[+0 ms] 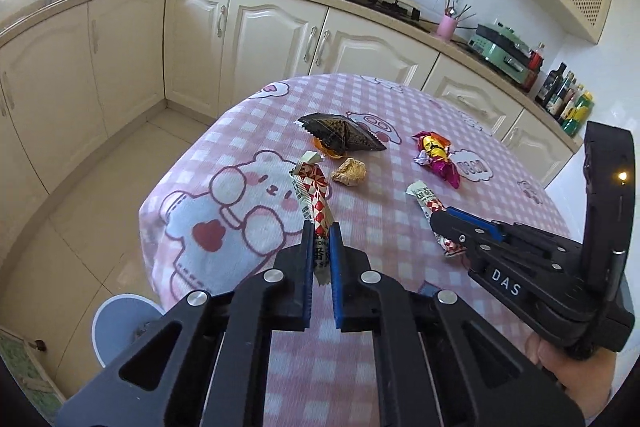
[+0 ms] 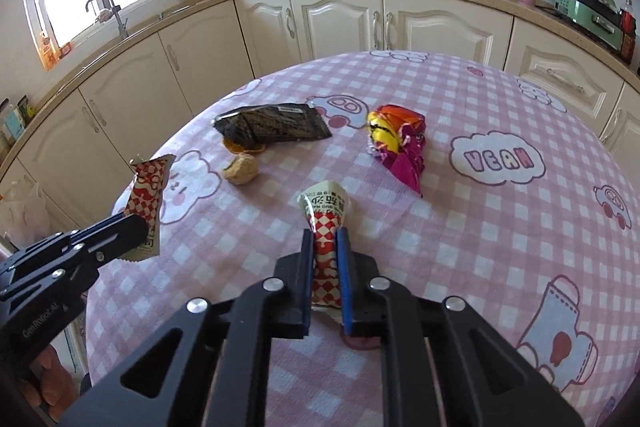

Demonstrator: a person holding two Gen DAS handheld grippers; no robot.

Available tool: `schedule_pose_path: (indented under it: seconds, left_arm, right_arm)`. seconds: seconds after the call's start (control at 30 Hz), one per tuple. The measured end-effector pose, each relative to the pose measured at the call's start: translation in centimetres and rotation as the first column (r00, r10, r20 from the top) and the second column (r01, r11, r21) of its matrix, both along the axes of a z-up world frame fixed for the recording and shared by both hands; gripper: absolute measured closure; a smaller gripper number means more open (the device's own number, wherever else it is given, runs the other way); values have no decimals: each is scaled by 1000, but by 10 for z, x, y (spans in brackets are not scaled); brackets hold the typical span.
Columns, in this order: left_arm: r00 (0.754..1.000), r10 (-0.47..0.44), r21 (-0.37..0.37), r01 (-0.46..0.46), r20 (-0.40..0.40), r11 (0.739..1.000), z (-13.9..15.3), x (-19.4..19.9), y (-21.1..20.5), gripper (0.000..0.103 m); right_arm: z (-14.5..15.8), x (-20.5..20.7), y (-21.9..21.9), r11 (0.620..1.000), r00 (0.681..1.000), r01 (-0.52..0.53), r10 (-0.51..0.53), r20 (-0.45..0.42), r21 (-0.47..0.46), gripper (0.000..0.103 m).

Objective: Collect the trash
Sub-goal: 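Grasp a red-white candy wrapper with the left tool while the right tool grasps another, then carry both wrappers over the blue bucket and open both tools to drop them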

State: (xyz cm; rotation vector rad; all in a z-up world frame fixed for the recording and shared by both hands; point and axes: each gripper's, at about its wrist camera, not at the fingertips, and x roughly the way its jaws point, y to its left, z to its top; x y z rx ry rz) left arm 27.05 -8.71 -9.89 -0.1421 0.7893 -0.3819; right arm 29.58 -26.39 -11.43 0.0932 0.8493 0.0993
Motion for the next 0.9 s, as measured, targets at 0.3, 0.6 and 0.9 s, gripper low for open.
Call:
schedule_pose_path:
  seconds: [0.3,0.6,0.9]
  left_arm:
    - [998,42,-64,-38,48,997,10,-33,52,97]
    - [987,157,-86,-153,45,985,4,-53,122,97]
    - [949,314,-52,-314,-16,948,-27,-67,196,97]
  right_arm:
    - [14,-21,40,994,995,-93,90,44,63,94]
    - [40,-35,138,950,954,-289,277,110,114,94]
    - [18,-35,240,881,893,-451,446,67,145,94]
